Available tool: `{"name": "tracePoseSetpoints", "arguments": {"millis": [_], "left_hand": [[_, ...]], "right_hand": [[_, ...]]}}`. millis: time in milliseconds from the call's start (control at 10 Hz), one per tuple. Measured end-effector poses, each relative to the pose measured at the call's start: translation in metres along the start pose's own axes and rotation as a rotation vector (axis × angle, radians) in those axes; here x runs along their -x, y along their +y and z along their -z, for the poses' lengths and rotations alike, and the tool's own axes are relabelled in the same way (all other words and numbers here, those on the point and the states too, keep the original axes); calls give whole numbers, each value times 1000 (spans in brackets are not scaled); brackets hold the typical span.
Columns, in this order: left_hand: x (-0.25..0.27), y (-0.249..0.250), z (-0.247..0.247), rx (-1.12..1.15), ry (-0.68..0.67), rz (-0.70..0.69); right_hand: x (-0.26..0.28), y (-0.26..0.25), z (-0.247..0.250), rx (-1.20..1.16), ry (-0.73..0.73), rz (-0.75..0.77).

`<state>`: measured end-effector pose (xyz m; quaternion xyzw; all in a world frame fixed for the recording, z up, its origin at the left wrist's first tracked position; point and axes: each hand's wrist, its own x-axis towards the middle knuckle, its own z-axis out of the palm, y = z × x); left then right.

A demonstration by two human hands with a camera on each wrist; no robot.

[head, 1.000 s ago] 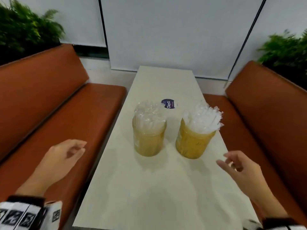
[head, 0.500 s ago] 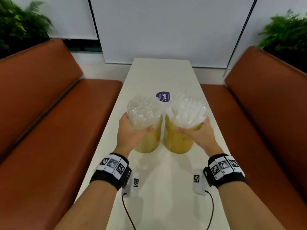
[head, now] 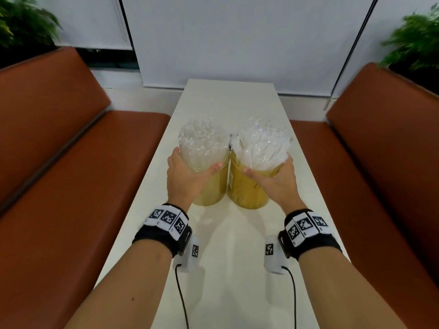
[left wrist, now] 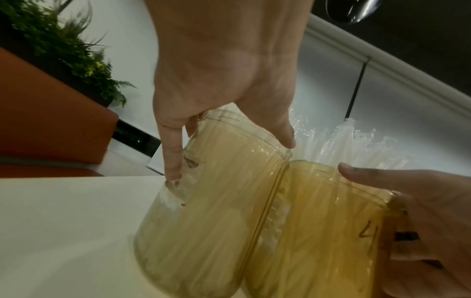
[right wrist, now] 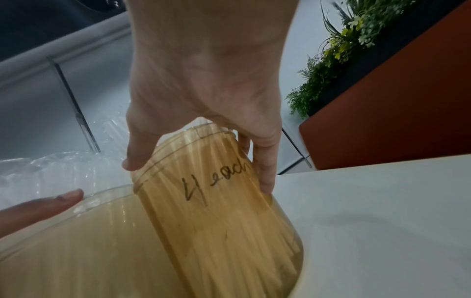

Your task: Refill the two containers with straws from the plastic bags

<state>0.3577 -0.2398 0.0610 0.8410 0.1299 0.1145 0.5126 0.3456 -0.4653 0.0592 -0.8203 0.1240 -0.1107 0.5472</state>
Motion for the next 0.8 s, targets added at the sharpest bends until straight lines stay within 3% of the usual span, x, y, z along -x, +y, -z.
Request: {"name": "tracePoseSetpoints", "arguments": {"millis": [200, 500, 600, 700, 800], "left_hand": [[-40, 3, -14, -46, -40, -13], [-26, 10, 8, -71, -140, 59], [12, 5, 32, 69, -40, -36], [77, -18, 66, 218, -62, -80], [151, -46, 115, 171, -143, -75]], "right_hand": [[-37, -5, -8, -7, 7, -16], [-24, -17, 2, 10, -57, -153], [7, -19, 20, 73, -113, -184], [68, -6, 48, 83, -105, -183], [135, 34, 76, 34, -156, -324]]}}
